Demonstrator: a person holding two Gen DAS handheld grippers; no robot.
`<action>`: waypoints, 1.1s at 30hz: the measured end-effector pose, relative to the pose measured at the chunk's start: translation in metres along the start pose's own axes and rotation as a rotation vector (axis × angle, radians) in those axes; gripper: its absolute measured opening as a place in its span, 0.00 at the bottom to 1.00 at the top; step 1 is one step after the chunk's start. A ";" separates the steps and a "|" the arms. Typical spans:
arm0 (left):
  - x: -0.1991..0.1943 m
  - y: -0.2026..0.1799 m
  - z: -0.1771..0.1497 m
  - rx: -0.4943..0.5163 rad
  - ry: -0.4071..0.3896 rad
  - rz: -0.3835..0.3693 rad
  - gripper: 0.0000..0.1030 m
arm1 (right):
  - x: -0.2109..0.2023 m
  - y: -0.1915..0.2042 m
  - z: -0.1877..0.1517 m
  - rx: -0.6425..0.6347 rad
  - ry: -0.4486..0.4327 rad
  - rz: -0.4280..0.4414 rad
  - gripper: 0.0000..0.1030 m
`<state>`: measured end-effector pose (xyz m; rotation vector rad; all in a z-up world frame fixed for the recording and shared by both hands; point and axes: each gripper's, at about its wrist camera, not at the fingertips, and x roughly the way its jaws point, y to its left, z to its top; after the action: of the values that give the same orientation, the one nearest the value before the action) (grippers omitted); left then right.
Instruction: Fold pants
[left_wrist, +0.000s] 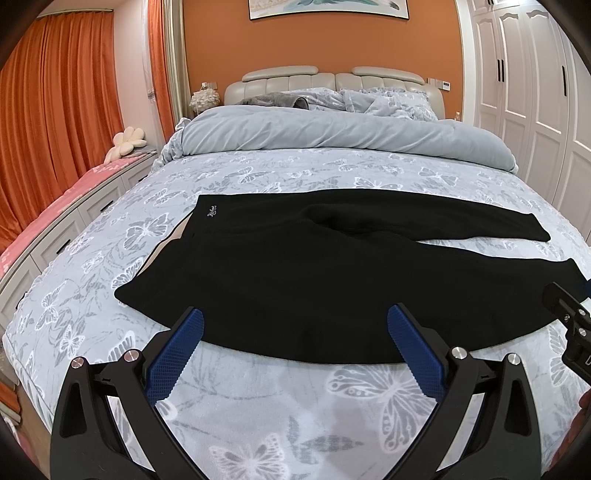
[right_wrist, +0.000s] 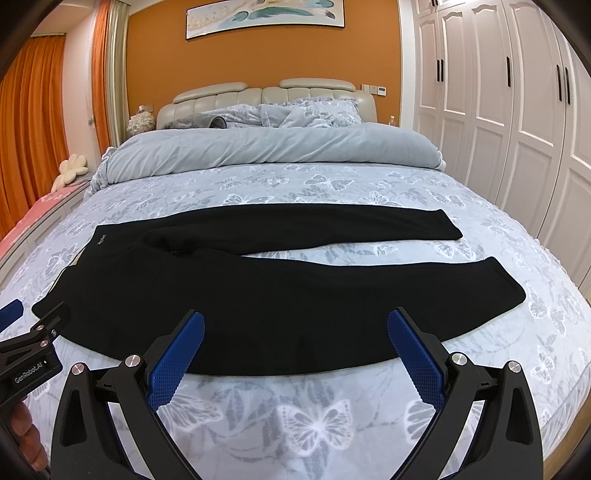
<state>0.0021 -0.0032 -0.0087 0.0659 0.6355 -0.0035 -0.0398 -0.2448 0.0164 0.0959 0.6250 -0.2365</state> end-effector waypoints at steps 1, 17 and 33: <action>0.000 0.001 -0.001 0.000 0.003 0.000 0.95 | 0.002 0.000 0.000 0.000 0.009 0.003 0.95; 0.034 0.009 -0.007 -0.014 0.109 -0.143 0.95 | 0.128 -0.213 0.071 0.281 0.269 0.034 0.95; 0.254 0.134 0.166 -0.206 0.203 0.043 0.95 | 0.356 -0.340 0.143 0.332 0.380 -0.051 0.95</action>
<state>0.3085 0.1248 -0.0181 -0.1208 0.8337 0.1117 0.2365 -0.6649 -0.0835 0.4531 0.9625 -0.3753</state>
